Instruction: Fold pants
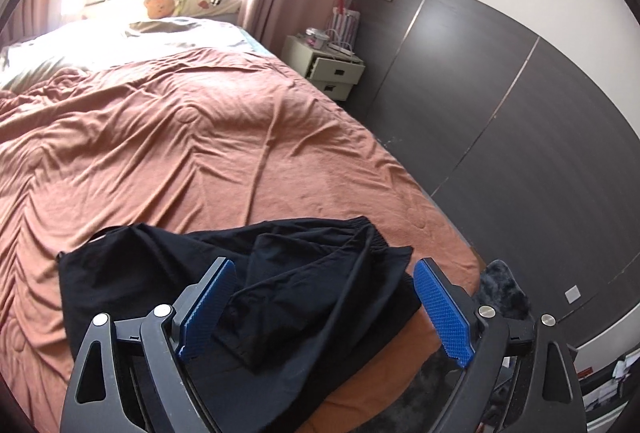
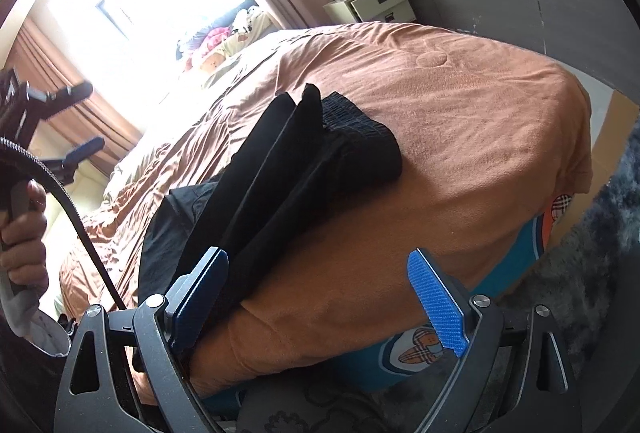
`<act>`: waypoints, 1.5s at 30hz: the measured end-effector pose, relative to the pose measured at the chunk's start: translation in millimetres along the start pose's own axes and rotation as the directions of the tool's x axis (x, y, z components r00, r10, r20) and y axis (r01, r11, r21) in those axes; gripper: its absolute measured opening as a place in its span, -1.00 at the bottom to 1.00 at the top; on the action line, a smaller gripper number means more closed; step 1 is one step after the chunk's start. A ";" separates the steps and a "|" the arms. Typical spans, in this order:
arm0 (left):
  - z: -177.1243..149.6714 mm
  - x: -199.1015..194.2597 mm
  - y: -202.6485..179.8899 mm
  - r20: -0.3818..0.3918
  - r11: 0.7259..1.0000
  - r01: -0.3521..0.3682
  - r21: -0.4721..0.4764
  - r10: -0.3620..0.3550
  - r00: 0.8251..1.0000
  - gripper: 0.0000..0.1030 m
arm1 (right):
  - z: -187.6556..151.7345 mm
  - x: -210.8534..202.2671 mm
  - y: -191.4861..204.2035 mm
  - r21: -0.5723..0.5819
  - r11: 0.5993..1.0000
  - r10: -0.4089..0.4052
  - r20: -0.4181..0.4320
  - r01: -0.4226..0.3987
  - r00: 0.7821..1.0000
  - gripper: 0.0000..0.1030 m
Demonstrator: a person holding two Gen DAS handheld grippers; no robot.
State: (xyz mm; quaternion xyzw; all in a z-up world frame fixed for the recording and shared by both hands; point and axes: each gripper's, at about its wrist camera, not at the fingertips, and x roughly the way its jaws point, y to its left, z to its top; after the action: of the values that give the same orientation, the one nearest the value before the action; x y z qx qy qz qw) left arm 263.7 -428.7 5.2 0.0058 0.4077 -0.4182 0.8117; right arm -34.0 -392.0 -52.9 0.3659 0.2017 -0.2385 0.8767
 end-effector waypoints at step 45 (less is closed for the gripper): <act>-155.0 -32.6 244.9 -0.164 0.865 -0.275 -0.419 0.226 0.960 0.39 | 105.7 182.2 107.9 -0.295 0.909 -0.352 -0.161 0.295 0.922 0.78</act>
State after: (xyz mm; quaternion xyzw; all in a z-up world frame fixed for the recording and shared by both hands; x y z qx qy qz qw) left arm 319.0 -193.1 -157.7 -0.1007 0.5309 -0.2058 0.8159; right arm 192.7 -452.6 -21.4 0.2299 0.3814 -0.3120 0.8392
